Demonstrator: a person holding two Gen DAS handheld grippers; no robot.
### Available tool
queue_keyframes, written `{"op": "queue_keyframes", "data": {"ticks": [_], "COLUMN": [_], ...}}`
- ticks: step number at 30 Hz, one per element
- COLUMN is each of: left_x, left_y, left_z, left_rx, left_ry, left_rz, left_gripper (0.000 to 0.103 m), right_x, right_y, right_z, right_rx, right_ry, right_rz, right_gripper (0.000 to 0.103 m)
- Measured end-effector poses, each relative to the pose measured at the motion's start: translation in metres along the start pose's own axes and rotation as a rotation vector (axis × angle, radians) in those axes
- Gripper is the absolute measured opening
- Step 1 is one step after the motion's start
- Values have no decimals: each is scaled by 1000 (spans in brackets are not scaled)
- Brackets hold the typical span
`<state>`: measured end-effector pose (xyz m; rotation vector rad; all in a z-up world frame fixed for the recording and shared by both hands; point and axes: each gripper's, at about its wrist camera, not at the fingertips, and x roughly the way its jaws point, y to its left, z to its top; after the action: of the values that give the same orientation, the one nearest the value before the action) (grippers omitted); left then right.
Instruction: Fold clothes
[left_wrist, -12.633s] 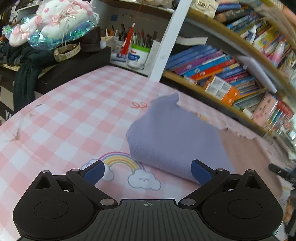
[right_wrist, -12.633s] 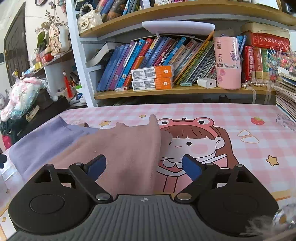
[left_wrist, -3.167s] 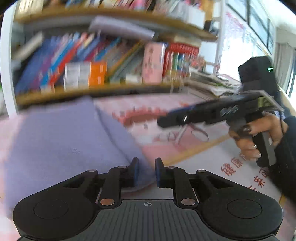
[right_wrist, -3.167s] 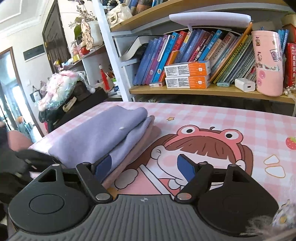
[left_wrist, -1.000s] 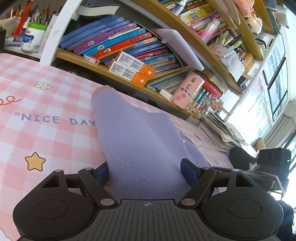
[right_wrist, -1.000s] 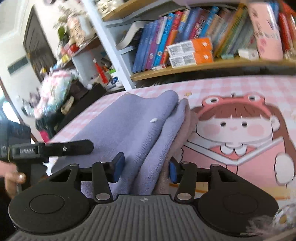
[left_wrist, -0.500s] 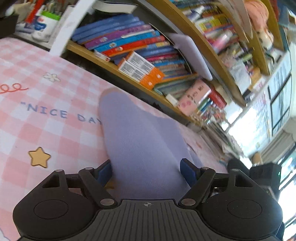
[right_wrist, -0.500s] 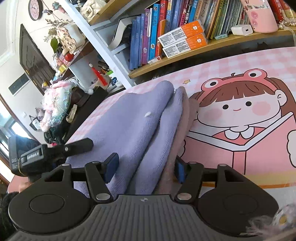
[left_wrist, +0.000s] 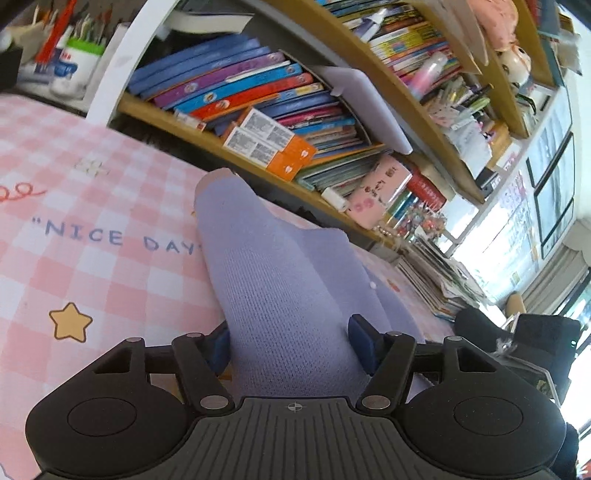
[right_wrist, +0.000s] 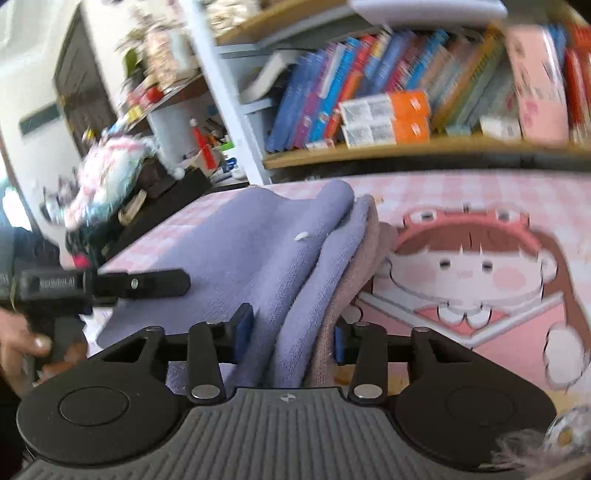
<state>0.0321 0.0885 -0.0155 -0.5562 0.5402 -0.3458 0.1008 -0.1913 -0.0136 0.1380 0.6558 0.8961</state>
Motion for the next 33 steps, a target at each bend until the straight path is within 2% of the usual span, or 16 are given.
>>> {"op": "queue_keyframes", "data": {"ticks": [3, 8, 9, 10, 12, 16, 19, 23, 33], "left_x": [1, 5, 6, 7, 8, 4, -1, -4, -9], "left_y": [4, 9, 9, 10, 9, 2, -2, -3, -4], "left_z": [0, -1, -1, -1, -2, -3, -3, -2, 1], "left_rx": [-23, -48, -52, -56, -53, 1, 35, 42, 47], "left_ry": [6, 17, 19, 21, 20, -9, -39, -62, -93], "left_rz": [-1, -7, -8, -10, -12, -18, -28, -40, -61], "left_gripper": [69, 72, 72, 71, 68, 66, 65, 64, 63], "right_x": [3, 5, 5, 6, 7, 1, -3, -7, -11], "right_y": [-11, -14, -14, -14, -15, -3, 11, 17, 19], "right_z": [0, -1, -1, -1, -2, -2, -4, -4, -1], "right_rx": [80, 112, 114, 119, 139, 43, -80, -135, -147], "right_ry": [19, 25, 26, 32, 37, 4, -38, -72, -120], "right_rz": [-6, 4, 8, 25, 59, 44, 22, 20, 25], "right_gripper": [69, 70, 66, 54, 50, 38, 35, 34, 34]}}
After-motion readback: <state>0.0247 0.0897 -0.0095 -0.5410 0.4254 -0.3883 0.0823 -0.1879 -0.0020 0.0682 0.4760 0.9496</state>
